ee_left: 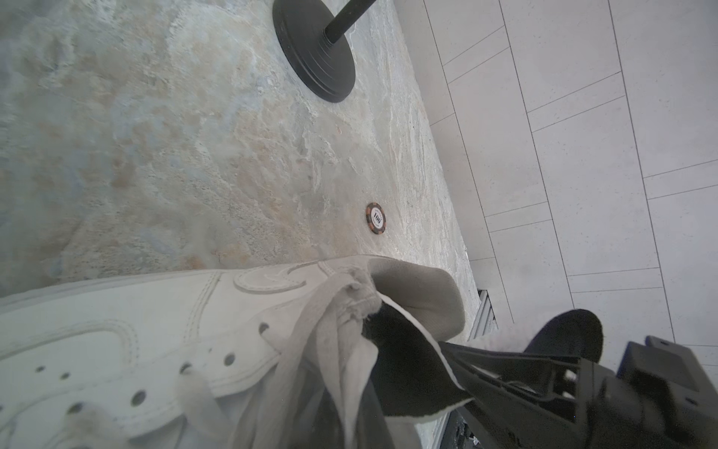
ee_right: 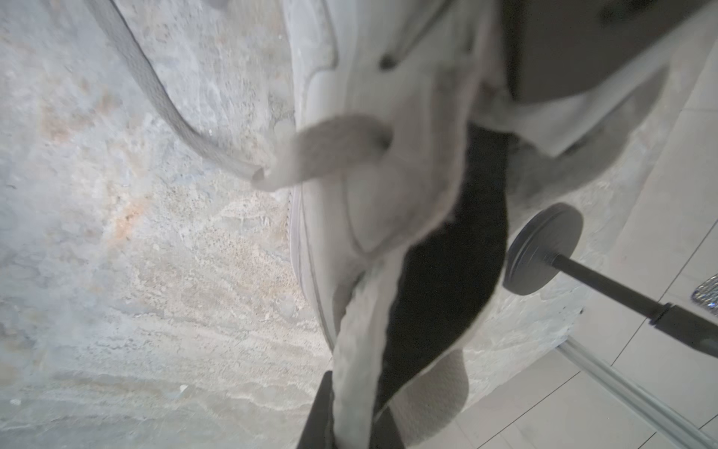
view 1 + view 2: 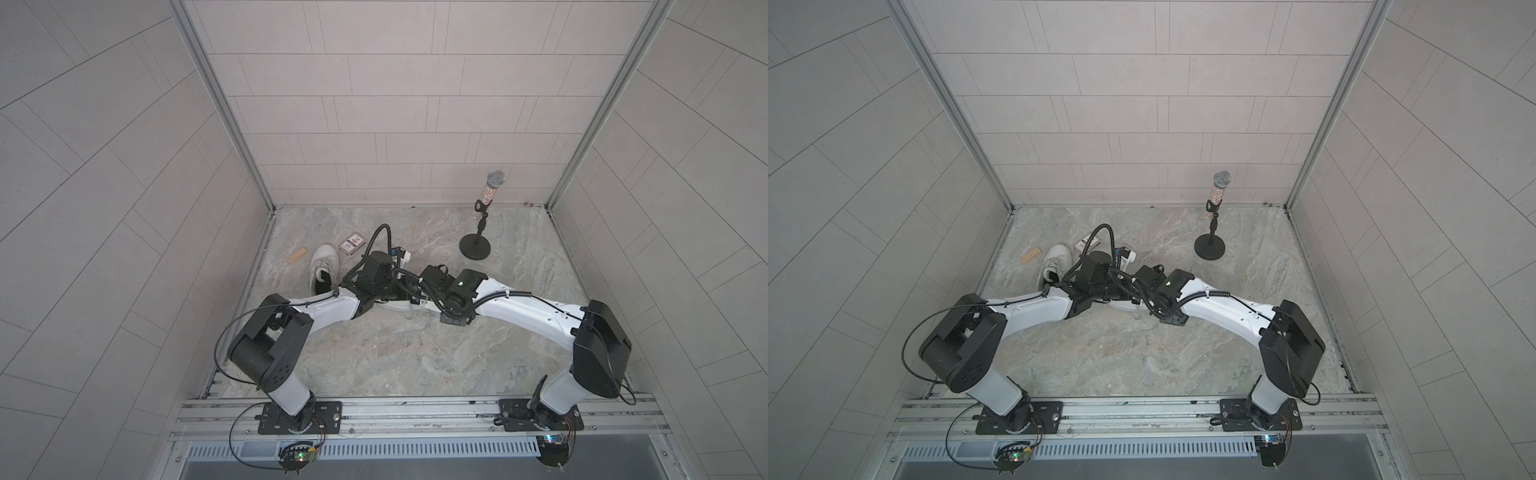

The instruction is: Insert the insole into the shoe

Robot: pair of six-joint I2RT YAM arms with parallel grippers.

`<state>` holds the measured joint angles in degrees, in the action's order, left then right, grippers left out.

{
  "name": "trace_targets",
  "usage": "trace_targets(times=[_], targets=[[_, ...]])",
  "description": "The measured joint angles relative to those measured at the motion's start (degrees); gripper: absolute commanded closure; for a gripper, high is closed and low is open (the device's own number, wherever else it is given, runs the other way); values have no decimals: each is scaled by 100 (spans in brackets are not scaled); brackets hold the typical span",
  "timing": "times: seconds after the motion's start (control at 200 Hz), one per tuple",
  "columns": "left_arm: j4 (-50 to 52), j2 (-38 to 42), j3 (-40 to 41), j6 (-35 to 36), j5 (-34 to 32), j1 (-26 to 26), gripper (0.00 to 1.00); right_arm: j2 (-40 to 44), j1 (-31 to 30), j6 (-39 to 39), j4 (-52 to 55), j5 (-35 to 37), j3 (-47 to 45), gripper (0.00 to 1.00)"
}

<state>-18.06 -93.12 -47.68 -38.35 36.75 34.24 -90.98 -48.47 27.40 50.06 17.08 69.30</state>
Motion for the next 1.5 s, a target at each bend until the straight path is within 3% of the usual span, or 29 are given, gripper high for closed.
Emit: trace_targets(times=[0.26, 0.48, 0.851, 1.201, 1.371, 1.501], targets=[[546, 2, -251, 437, 184, -48, 100, 2, 90, 951, -601, 195, -52, 92], [896, 2, -385, 623, 186, -90, 100, 13, 140, 977, -905, -35, -192, 92], [455, 0, -284, 20, 35, -74, 100, -155, 229, 330, -682, -411, -48, 92], [-337, 0, 31, -968, -129, -138, 100, -339, 540, 70, -267, -1102, 295, 92], [-1025, 4, 409, -1408, 116, -160, 100, -201, 1036, -911, -1016, -1294, 149, 92], [-1349, 2, 662, -1714, 334, -238, 100, -201, 1141, -1231, -1405, -1322, 66, 92]])
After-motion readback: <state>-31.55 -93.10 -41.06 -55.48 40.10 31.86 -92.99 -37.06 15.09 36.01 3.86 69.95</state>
